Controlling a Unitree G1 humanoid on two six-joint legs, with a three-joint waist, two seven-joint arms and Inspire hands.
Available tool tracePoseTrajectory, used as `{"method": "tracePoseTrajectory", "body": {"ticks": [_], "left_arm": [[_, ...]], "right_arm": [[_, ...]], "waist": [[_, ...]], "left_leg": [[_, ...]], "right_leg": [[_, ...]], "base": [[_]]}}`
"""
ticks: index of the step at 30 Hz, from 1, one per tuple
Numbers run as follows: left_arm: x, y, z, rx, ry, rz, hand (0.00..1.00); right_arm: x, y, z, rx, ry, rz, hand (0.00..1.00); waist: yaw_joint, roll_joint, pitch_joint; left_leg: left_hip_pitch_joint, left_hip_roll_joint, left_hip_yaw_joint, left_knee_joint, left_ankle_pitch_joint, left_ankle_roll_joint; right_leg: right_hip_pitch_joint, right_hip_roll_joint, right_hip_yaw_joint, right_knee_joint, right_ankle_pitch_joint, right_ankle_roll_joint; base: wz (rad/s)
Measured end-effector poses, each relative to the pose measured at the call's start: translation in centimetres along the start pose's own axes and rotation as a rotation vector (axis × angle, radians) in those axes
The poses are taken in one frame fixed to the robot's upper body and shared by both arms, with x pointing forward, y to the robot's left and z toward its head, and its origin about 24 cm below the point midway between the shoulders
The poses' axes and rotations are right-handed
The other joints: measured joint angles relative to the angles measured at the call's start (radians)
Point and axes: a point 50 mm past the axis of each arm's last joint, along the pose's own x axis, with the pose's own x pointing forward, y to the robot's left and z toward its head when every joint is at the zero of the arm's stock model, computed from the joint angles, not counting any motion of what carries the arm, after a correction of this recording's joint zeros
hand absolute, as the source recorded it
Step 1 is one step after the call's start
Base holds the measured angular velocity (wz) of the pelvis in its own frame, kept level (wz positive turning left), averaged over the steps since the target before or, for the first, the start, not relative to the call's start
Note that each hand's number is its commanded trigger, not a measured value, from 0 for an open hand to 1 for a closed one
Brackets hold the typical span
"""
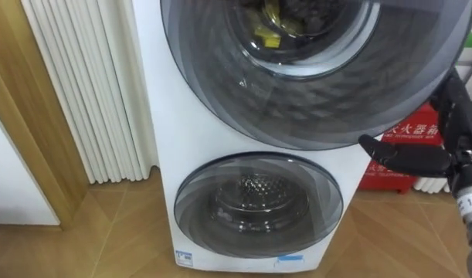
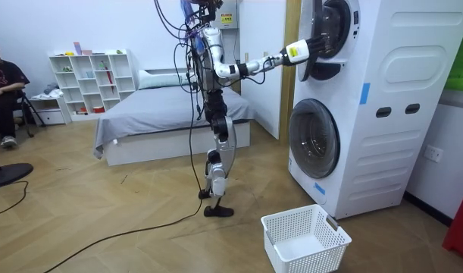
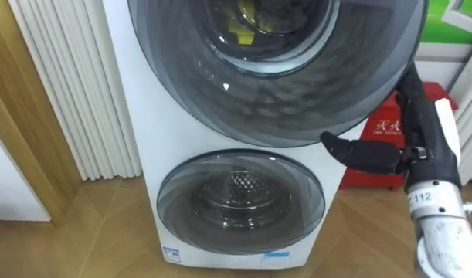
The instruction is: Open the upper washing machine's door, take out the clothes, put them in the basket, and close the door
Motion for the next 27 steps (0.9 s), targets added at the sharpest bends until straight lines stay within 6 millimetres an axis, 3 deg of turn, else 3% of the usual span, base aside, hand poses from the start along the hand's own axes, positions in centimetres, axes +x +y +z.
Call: {"method": "tracePoseTrajectory", "body": {"ticks": [4, 8, 13, 27], "left_arm": [[0.0, -0.1, -0.2, -0.002, 0.004, -0.001, 0.00], [-0.1, -0.9, -0.7, -0.007, 0.016, -0.008, 0.00], [-0.2, -1.9, -0.5, -0.015, 0.012, -0.031, 0.00], [0.1, -2.6, 1.1, 0.042, -0.034, -0.068, 0.00]], "right_arm": [[-1.1, 0.7, -0.4, 0.060, 0.019, 0.020, 0.00], [-3.0, 2.4, -2.0, 0.116, 0.099, 0.096, 0.00], [-4.6, 4.5, -3.1, 0.137, 0.166, 0.235, 0.00], [-5.7, 7.7, -2.8, 0.206, 0.164, 0.394, 0.00]], "waist": [[0.002, 0.002, 0.0000], [0.003, 0.011, -0.0024], [0.003, 0.034, -0.0042], [-0.002, 0.038, -0.0031]], "left_leg": [[0.005, 0.003, 0.008, -0.002, 0.000, 0.000], [0.008, 0.004, 0.010, -0.001, 0.000, 0.000], [0.006, 0.004, 0.012, -0.002, 0.000, 0.000], [-0.002, 0.007, 0.026, 0.003, 0.000, 0.000]], "right_leg": [[0.001, 0.003, 0.007, -0.001, 0.001, -0.001], [0.002, 0.006, 0.015, -0.002, 0.001, -0.001], [-0.001, 0.005, 0.016, -0.003, 0.001, -0.001], [-0.019, 0.009, 0.039, 0.003, 0.003, -0.007]], "base": [[-0.05], [-0.05], [0.00], [-0.07]]}}
